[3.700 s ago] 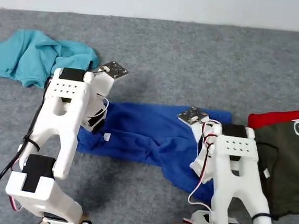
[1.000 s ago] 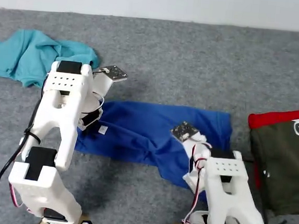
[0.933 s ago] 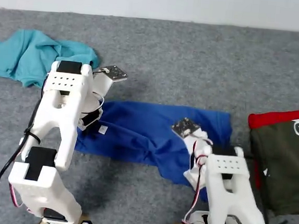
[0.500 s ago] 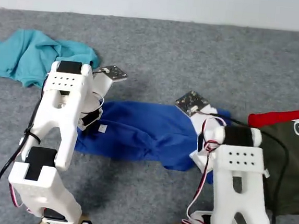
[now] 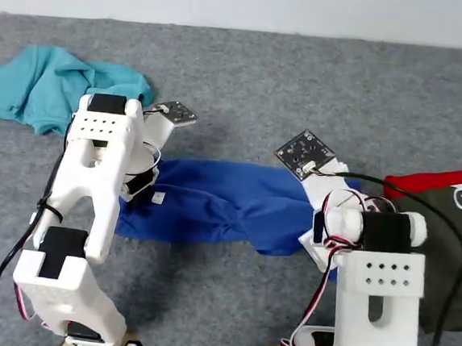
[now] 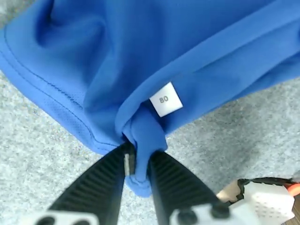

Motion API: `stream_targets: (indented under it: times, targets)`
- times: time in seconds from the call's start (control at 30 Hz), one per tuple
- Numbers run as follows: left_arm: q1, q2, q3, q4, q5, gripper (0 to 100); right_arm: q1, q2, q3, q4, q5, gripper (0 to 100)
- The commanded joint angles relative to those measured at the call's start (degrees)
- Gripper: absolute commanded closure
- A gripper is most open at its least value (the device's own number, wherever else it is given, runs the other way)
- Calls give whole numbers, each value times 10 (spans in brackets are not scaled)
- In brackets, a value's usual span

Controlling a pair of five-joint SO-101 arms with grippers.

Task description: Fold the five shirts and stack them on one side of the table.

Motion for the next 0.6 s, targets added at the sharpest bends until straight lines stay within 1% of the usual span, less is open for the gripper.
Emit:
stream_targets:
  times: [0.0,0.1,0.23,0.3,0.37,0.43,0.53,0.57]
  targets:
    - [-1,-30,-1,7,-4,987,4,-15,-39,5,-18,989]
    - [-1,-30,0,7,-4,987,22,-11,-91,6,-20,989]
    - [-1,-30,15,7,-4,987,87,-7,-155,6,-16,989]
    - [-1,-30,17,7,-4,987,112,-7,-153,6,-16,988]
    - [-1,-30,17,6,-4,987,121,-8,-135,9,-18,983]
    - [-1,-30,17,6,-4,987,121,-8,-118,25,-19,934]
    - [-1,-30,17,6,-4,987,123,-9,-103,41,-20,809]
    - [-1,-30,17,6,-4,987,123,-9,-99,42,-20,784]
